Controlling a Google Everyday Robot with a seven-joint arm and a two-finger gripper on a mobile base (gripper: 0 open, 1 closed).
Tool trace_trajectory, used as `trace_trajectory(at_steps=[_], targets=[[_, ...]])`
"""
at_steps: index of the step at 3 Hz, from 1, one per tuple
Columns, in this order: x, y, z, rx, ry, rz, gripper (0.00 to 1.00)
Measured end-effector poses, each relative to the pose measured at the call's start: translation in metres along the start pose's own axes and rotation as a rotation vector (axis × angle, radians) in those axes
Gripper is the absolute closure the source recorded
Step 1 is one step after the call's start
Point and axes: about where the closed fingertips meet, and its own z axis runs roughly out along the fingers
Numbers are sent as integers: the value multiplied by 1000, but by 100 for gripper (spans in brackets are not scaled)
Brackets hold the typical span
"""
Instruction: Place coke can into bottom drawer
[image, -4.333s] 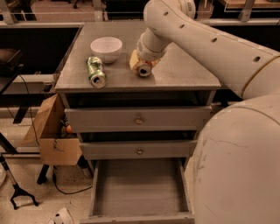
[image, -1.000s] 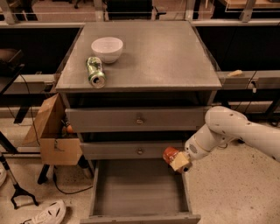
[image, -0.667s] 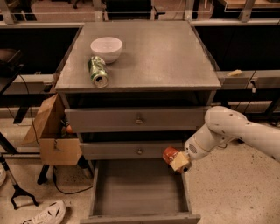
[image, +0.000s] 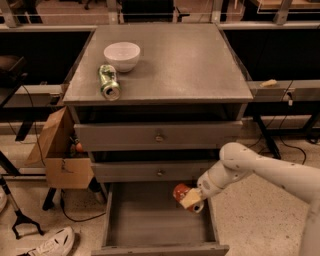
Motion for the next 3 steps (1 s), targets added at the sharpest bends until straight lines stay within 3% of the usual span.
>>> trace_trajectory(at_steps=[1, 2, 3], targets=[[7, -18, 94, -84, 36, 84, 100], [1, -25, 166, -170, 11, 220, 100], [-15, -28, 211, -210, -14, 342, 81]])
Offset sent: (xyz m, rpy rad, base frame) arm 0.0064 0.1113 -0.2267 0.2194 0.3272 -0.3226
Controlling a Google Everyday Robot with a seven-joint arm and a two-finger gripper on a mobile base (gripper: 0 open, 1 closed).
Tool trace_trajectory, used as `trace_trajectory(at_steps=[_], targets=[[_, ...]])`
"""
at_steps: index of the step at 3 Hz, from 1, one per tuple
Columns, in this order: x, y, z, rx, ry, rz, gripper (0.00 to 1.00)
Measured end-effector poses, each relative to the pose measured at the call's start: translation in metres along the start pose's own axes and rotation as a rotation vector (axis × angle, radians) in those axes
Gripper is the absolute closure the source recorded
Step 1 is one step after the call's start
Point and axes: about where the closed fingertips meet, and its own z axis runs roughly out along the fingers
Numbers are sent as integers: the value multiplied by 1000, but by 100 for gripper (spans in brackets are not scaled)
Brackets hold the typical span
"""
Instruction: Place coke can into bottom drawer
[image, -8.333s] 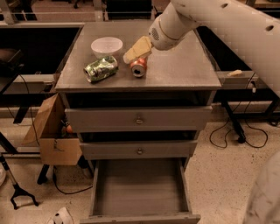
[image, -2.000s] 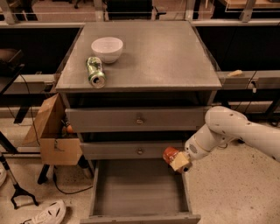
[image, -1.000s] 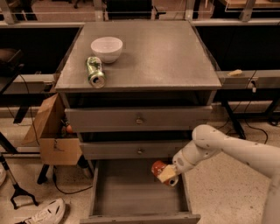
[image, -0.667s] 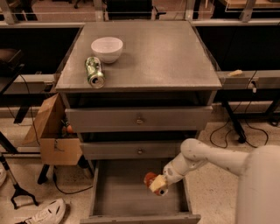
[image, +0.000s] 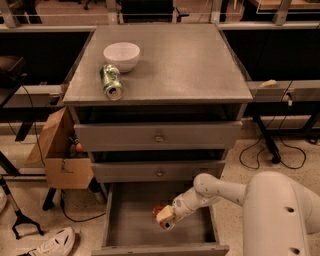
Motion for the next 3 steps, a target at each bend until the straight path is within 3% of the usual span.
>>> trace_trajectory(at_steps=[2, 3], targets=[[3, -22, 60, -62, -9, 191, 34], [4, -23, 76, -102, -8, 226, 11]])
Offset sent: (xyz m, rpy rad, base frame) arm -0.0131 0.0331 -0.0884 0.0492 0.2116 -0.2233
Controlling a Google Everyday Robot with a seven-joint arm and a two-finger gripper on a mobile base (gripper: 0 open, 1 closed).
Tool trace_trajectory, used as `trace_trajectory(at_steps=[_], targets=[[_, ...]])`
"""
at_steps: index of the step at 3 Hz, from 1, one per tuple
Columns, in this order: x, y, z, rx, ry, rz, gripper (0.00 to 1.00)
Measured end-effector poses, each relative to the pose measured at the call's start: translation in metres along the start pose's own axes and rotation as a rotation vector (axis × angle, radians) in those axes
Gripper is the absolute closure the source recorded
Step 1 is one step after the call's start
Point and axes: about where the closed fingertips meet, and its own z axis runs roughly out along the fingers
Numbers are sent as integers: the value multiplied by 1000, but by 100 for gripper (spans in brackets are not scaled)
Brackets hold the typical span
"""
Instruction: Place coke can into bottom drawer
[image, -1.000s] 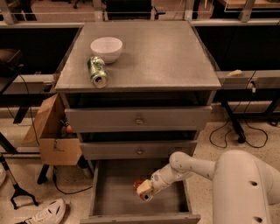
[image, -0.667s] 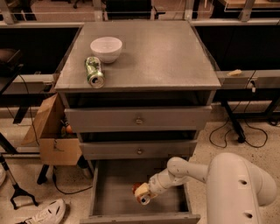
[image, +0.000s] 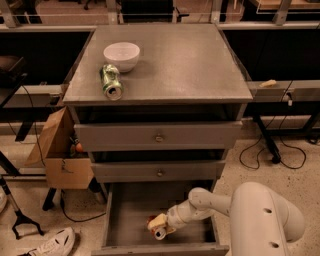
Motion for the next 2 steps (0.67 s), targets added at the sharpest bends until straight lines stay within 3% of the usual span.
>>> trace_trajectory(at_steps=[1, 2], targets=[[0, 1, 5, -33, -2, 9, 0], [0, 2, 6, -34, -2, 9, 0]])
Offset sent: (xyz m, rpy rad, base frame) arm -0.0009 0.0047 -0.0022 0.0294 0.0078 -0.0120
